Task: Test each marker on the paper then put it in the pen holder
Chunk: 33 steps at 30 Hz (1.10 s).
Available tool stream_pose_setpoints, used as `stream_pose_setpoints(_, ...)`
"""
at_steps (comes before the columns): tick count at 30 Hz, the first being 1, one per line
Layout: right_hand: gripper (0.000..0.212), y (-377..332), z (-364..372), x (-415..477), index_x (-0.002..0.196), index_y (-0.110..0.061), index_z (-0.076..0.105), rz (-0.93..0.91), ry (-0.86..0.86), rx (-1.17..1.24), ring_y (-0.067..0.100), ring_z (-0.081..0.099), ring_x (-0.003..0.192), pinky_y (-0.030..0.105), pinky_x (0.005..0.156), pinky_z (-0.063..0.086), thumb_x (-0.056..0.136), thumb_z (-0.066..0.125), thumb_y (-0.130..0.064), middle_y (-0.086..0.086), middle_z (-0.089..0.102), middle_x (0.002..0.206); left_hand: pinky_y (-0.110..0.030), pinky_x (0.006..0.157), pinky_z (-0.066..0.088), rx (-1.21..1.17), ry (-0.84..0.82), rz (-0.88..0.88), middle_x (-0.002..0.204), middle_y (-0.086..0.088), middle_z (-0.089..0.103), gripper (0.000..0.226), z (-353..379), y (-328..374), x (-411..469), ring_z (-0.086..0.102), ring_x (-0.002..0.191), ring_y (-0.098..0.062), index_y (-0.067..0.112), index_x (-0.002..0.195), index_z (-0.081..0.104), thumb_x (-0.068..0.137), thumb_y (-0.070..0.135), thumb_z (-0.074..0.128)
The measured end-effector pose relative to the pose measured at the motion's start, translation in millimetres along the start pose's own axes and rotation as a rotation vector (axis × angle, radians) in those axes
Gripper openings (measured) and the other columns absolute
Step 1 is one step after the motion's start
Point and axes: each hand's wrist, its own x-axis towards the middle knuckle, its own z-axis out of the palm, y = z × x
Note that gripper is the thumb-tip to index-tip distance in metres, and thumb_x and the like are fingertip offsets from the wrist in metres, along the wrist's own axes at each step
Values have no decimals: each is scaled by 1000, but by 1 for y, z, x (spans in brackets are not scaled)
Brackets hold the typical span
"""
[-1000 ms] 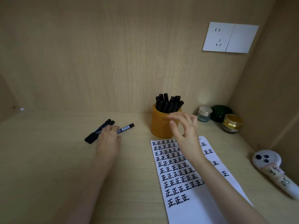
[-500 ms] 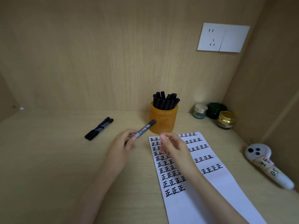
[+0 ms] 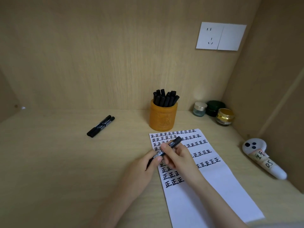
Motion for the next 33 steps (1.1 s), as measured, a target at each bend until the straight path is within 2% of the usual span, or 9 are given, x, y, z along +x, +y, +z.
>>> stream_pose_setpoints(5, 24, -2, -2, -8, 77, -8, 48, 2, -10, 1, 6, 38, 43, 15, 45, 32, 96, 54, -23, -1, 48, 51, -21, 58, 31, -162, -60, -4, 53, 17, 47, 23, 4, -2, -2, 40, 54, 1, 32, 76, 57, 96, 31, 46)
stream_pose_setpoints(9, 19, -2, -4, -13, 83, -9, 52, -27, -46, -22, 4, 41, 46, 14, 48, 35, 96, 53, -23, -1, 49, 55, -11, 68, 40, -326, -83, -9, 72, 19, 64, 16, 2, 0, -5, 57, 72, 6, 17, 87, 64, 94, 23, 51)
stream_pose_setpoints(11, 17, -1, -4, -15, 83, -10, 54, -30, -31, -7, 5, 42, 46, 14, 48, 35, 95, 55, -22, 0, 50, 55, -10, 64, 37, -296, -88, 0, 68, 21, 61, 15, 1, 2, -8, 54, 66, 8, 20, 87, 63, 94, 27, 52)
stream_pose_setpoints(15, 27, -2, -8, -19, 69, -12, 51, -18, 161, 80, 8, 37, 39, 15, 40, 30, 92, 60, -23, 0, 47, 47, -35, 69, 42, -186, -74, -35, 73, 7, 60, 30, 4, -3, -11, 55, 69, -15, 34, 92, 57, 87, 61, 45)
stream_pose_setpoints(19, 31, -7, -30, -18, 68, -15, 40, 28, 349, 281, 13, 31, 39, 24, 43, 22, 96, 53, -19, -2, 39, 46, -31, 68, 36, -227, -54, -120, 72, 7, 45, 24, 4, -16, -13, 42, 65, -8, 48, 98, 51, 100, 32, 33)
stream_pose_setpoints(23, 23, -4, -52, -24, 85, -8, 62, 73, 399, 318, 20, 52, 43, 22, 39, 30, 96, 43, -16, 5, 53, 48, -25, 87, 41, -233, -89, -102, 84, 13, 60, 22, 3, -18, -21, 57, 86, -1, 46, 110, 47, 97, 29, 44)
stream_pose_setpoints(27, 30, 1, -58, -35, 95, -5, 68, 159, 317, 192, 25, 72, 68, 21, 39, 31, 97, 47, -25, 23, 71, 75, -26, 92, 44, -230, -65, -89, 99, 15, 70, 28, 5, -16, -24, 62, 99, -1, 41, 108, 53, 84, 33, 65)
stream_pose_setpoints(29, 24, 3, -57, -40, 83, -8, 66, 167, 328, 137, 19, 66, 60, 21, 40, 30, 91, 60, -30, 15, 71, 71, -23, 88, 46, -250, -55, -94, 96, 17, 72, 25, 5, -15, -24, 64, 94, 0, 31, 103, 58, 81, 24, 69)
stream_pose_setpoints(33, 30, 9, -56, -43, 57, -18, 57, 104, 424, -70, 8, 38, 42, 15, 42, 30, 77, 78, -23, -3, 45, 47, -22, 85, 48, -218, -70, -102, 93, 19, 72, 20, 6, -15, -26, 65, 90, 3, 27, 95, 64, 78, 20, 73)
